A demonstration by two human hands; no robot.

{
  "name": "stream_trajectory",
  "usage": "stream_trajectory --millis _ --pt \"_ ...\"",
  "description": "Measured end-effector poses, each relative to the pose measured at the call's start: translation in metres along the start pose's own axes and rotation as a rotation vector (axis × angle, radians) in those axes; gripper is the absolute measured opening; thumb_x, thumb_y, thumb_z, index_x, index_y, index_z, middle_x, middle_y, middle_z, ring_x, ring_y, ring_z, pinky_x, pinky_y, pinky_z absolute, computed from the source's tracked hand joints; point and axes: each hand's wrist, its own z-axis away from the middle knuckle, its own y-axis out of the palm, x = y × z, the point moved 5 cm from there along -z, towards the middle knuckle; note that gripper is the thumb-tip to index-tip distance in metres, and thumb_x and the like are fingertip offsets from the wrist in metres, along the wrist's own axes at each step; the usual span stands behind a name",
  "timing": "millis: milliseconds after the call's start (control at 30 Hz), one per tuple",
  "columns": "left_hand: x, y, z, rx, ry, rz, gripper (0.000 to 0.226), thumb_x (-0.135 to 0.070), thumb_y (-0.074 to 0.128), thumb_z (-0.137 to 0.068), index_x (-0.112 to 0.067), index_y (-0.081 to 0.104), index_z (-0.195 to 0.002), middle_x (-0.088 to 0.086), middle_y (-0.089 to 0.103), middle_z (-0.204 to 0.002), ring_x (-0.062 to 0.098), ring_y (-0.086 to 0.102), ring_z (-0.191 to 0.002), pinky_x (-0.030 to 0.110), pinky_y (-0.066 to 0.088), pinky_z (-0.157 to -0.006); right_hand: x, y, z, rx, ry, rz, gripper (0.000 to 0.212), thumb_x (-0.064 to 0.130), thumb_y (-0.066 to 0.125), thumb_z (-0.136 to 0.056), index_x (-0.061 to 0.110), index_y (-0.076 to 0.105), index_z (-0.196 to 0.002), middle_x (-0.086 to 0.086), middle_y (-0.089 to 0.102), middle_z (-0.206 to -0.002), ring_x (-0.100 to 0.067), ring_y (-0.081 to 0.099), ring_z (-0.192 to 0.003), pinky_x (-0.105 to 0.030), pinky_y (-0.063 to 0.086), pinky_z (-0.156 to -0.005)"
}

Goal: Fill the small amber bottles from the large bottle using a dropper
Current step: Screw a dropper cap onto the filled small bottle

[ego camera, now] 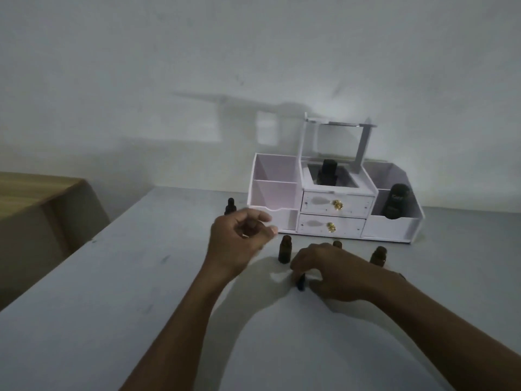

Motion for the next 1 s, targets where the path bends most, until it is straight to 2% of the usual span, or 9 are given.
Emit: stream_trajectory --millis 133,233,300,400,533,667,767,900,1000 --pt "0.028 0.034 0.006 0.030 -0.145 -0.052 0.024 -0.021 0.075 -0.081 -0.024 0.069 -0.104 -0.008 0.071 -0.092 0.006 0.067 -0.085 0.031 0.060 -0.078 -0.001 0.000 -0.002 -0.022 -0.016 0.026 0.027 0.028 0.069 -0.089 0.033 0.067 -0.115 0.014 0.058 -0.129 -0.008 0.050 -0.118 -0.028 0.044 -0.102" --pt "0.046 0.044 0.007 0.013 -0.243 -0.085 0.039 -0.013 0.074 -0.082 -0.023 0.063 -0.118 -0.004 0.067 -0.110 0.000 0.060 -0.085 0.011 0.049 -0.064 -0.010 -0.004 -0.008 -0.049 -0.022 -0.077 0.020 0.029 0.070 -0.088 0.035 0.069 -0.106 0.016 0.063 -0.116 -0.002 0.055 -0.105 -0.028 0.049 -0.095" --pt "0.054 0.048 0.006 0.025 -0.274 -0.062 0.049 -0.009 0.075 -0.080 -0.021 0.059 -0.125 -0.002 0.064 -0.117 -0.002 0.058 -0.084 0.008 0.046 -0.059 -0.017 -0.019 -0.010 -0.152 -0.019 -0.240 0.016 0.025 0.072 -0.087 0.033 0.069 -0.100 0.014 0.066 -0.106 0.001 0.061 -0.095 -0.025 0.055 -0.085" --pt "0.056 0.052 0.001 0.048 -0.269 -0.050 0.057 -0.010 0.079 -0.076 -0.019 0.057 -0.128 -0.001 0.064 -0.117 0.003 0.061 -0.088 0.010 0.048 -0.063 -0.021 -0.050 -0.012 -0.435 -0.019 -0.440 0.013 0.019 0.071 -0.087 0.026 0.069 -0.099 0.012 0.070 -0.096 0.003 0.067 -0.087 -0.015 0.056 -0.078" --pt "0.056 0.061 -0.004 0.094 -0.253 -0.077 0.059 -0.020 0.083 -0.073 -0.018 0.060 -0.127 -0.001 0.064 -0.122 0.014 0.063 -0.103 0.023 0.053 -0.085 -0.025 -0.062 -0.023 -0.680 0.025 -0.709 0.011 0.017 0.071 -0.087 0.020 0.071 -0.098 0.011 0.073 -0.087 0.000 0.071 -0.079 -0.010 0.054 -0.070" --pt "0.053 0.063 -0.004 0.122 -0.225 -0.104 0.037 -0.022 0.081 -0.075 -0.020 0.068 -0.109 -0.004 0.069 -0.113 0.010 0.063 -0.099 0.027 0.049 -0.092 -0.026 -0.050 -0.034 -0.746 0.036 -0.796 0.011 0.011 0.071 -0.088 0.010 0.073 -0.098 0.008 0.074 -0.083 -0.003 0.072 -0.077 -0.012 0.055 -0.067" --pt "0.051 0.062 -0.002 0.123 -0.224 -0.118 0.037 -0.021 0.078 -0.078 -0.016 0.069 -0.114 -0.004 0.069 -0.115 0.012 0.064 -0.102 0.027 0.048 -0.097 -0.026 -0.043 -0.037 -0.744 0.022 -0.826 0.011 0.009 0.071 -0.087 0.006 0.072 -0.098 0.002 0.076 -0.082 -0.008 0.073 -0.076 -0.016 0.057 -0.068" --pt "0.050 0.061 -0.001 0.121 -0.206 -0.108 0.038 -0.018 0.077 -0.078 -0.016 0.069 -0.115 -0.008 0.068 -0.110 0.003 0.061 -0.092 0.015 0.044 -0.087 -0.029 -0.035 -0.039 -0.723 0.051 -0.751 0.010 0.014 0.074 -0.085 0.013 0.073 -0.095 0.006 0.075 -0.084 -0.004 0.072 -0.077 -0.013 0.056 -0.070" --pt "0.052 0.059 -0.001 0.116 -0.198 -0.098 0.034 -0.014 0.078 -0.079 -0.017 0.071 -0.113 -0.004 0.071 -0.112 0.007 0.064 -0.094 0.027 0.049 -0.095 -0.029 -0.026 -0.041 -0.691 0.079 -0.653 0.011 0.016 0.077 -0.083 0.019 0.073 -0.093 0.011 0.072 -0.083 0.001 0.070 -0.076 -0.005 0.051 -0.068"
